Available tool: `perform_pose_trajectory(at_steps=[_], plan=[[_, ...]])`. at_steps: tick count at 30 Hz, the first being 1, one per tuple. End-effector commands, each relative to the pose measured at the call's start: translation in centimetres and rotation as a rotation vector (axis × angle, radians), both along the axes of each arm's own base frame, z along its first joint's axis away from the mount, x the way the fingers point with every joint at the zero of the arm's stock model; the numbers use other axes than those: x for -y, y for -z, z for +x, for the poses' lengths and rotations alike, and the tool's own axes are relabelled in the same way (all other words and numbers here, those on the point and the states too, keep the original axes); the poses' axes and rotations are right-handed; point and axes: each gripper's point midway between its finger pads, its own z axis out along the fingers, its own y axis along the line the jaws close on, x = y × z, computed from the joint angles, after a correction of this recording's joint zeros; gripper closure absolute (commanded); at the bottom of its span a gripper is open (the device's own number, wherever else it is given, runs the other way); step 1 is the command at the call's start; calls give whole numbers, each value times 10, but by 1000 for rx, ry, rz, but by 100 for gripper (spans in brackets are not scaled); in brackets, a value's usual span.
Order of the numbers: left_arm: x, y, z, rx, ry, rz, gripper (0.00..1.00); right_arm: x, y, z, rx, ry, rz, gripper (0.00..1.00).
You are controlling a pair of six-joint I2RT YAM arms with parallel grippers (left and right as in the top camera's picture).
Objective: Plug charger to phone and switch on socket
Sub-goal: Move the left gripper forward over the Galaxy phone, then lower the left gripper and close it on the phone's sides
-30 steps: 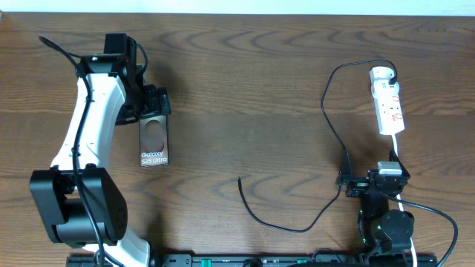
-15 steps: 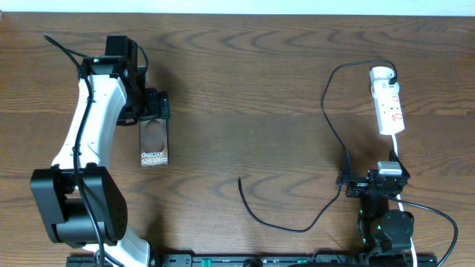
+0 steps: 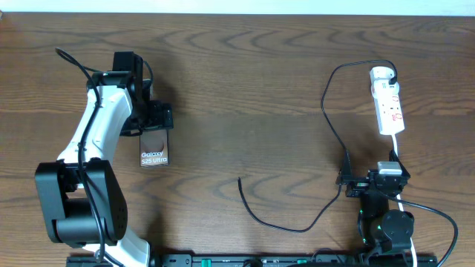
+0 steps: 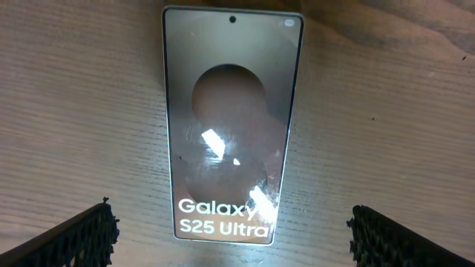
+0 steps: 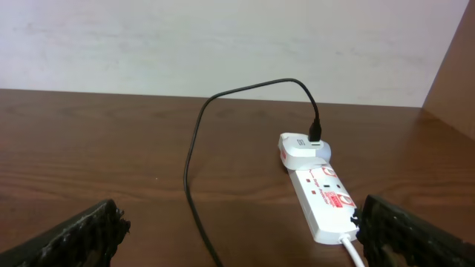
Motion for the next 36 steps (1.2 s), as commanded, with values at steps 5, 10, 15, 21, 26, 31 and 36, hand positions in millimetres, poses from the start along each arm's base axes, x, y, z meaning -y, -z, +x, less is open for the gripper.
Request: perform_pose_trajectory(at_steps=[5,10,15,21,26,31,36], plan=[[-2,3,4,14,-14,1,2,2,0,0,0,8,-12,1],[-2,2,7,24,-14,2,2,2,0,0,0,8,-12,1],[-2,6,8,22,-14,3,2,2,0,0,0,8,-12,1],[-2,31,10,-29,-14,3,2,2,0,0,0,8,-12,1],[-2,52,6,-87,-14,2,2,2,0,0,0,8,-12,1],[-2,57,7,-91,-13,2,2,2,0,0,0,8,-12,1],[-2,57,5,-98,26,4,2,2,0,0,0,8,-12,1]])
